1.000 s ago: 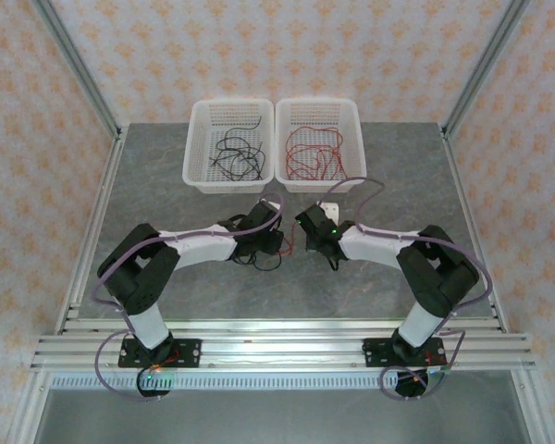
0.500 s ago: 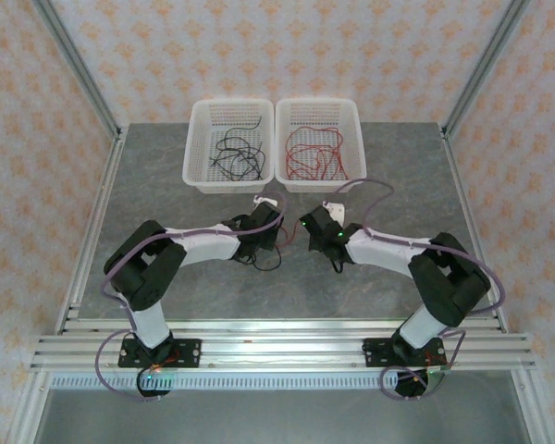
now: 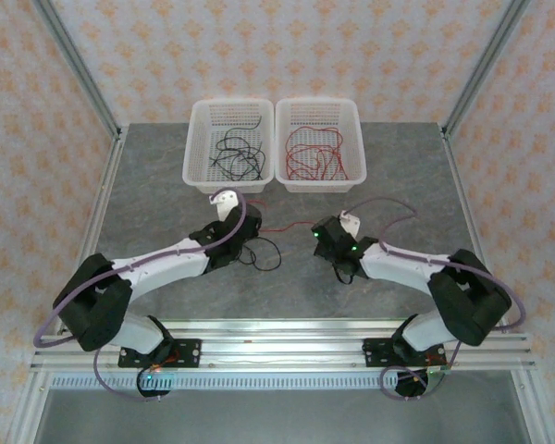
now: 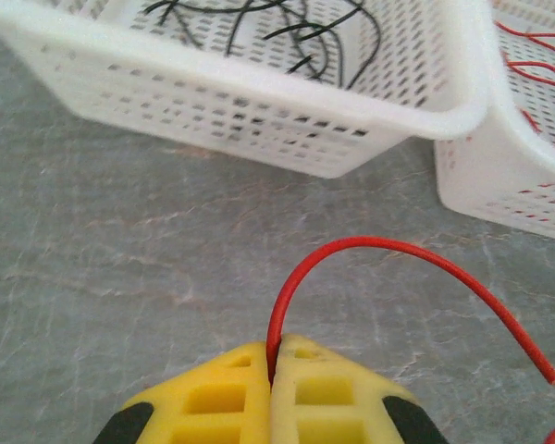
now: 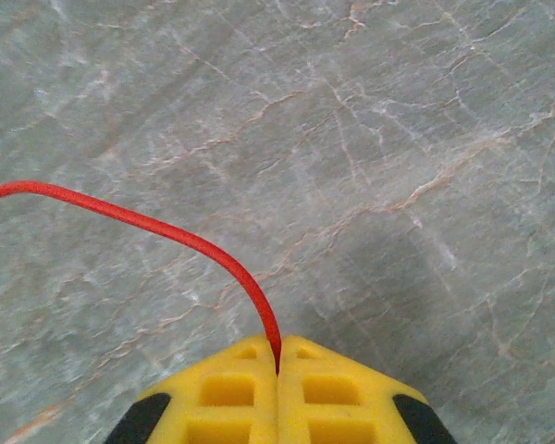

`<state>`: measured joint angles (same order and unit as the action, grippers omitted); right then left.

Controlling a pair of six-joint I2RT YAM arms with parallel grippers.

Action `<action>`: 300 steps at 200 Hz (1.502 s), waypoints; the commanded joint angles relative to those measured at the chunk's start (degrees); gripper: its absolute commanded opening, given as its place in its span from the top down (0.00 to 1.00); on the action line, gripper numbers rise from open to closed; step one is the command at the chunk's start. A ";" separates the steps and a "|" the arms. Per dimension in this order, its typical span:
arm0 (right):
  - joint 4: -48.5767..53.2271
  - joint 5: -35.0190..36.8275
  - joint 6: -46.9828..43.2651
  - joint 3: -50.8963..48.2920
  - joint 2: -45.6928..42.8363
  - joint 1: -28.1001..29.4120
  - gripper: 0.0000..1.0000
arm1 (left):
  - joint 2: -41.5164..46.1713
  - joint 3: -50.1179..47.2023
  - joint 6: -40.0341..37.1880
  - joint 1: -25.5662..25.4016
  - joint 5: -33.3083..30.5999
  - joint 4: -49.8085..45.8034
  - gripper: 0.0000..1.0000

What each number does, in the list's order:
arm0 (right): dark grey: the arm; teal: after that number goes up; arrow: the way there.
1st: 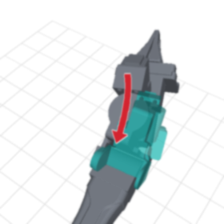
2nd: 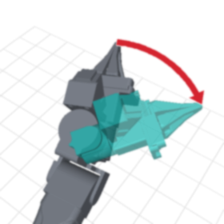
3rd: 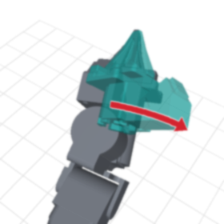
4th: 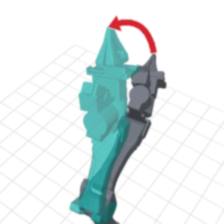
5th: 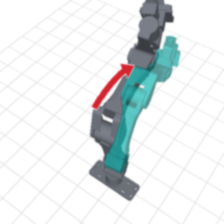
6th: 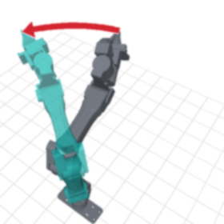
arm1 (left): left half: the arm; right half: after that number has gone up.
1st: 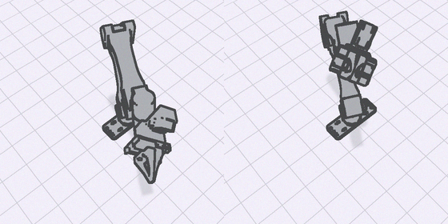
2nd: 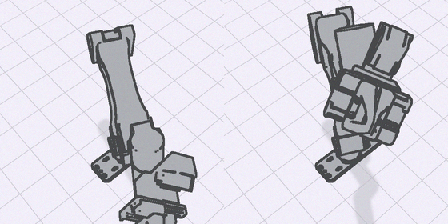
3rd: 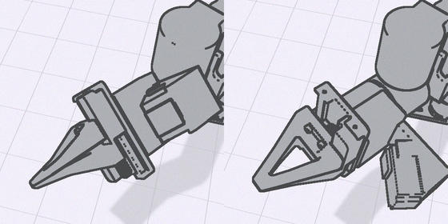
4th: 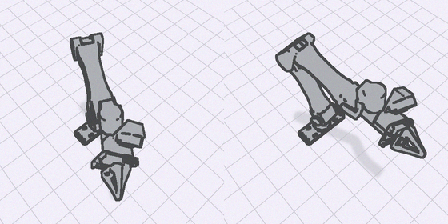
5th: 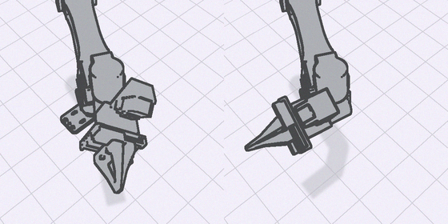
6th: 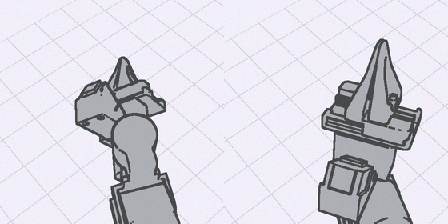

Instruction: Untangle the cables

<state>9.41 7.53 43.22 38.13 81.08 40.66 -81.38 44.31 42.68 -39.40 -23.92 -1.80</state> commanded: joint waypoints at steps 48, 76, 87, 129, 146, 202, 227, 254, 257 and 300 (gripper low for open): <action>2.36 -7.50 -9.25 -1.70 -8.15 3.83 1.00 | 7.69 -0.02 4.15 -0.12 -7.43 6.91 1.00; 5.72 -9.30 -15.53 -1.61 -9.93 5.51 1.00 | 8.08 4.34 1.53 0.26 -8.54 6.20 1.00; 6.52 -10.47 -17.24 -1.73 -10.60 5.82 1.00 | 8.11 5.81 0.48 0.44 -9.00 6.45 1.00; 6.53 -14.58 -21.31 -3.26 -12.38 6.86 1.00 | 7.26 13.88 -4.59 2.67 -8.86 7.11 1.00; 5.36 -16.22 -22.79 -4.17 -13.13 7.51 1.00 | 6.40 17.21 -6.42 3.42 -8.72 7.84 1.00; -1.08 -24.92 -26.30 -7.91 -20.16 8.73 1.00 | 2.62 26.16 -7.19 5.62 -5.20 9.00 1.00; -1.56 -24.52 -26.31 -8.20 -22.53 8.66 1.00 | 1.52 28.64 -6.78 5.65 -3.71 9.71 1.00; 0.90 -18.74 -25.26 -5.87 -24.33 8.68 1.00 | 1.61 29.86 -6.76 5.65 -3.02 10.36 0.90; 1.40 -17.85 -25.07 -5.42 -24.56 8.71 1.00 | 1.70 29.82 -6.81 5.65 -3.09 10.45 0.87; 6.82 -6.37 -22.91 5.83 -26.54 8.47 1.00 | 5.11 27.97 -8.03 5.83 -4.23 11.36 0.57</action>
<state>12.95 -7.75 18.83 36.51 56.73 48.99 -79.61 72.18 35.81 -34.06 -26.46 7.07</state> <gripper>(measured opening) 0.050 0.393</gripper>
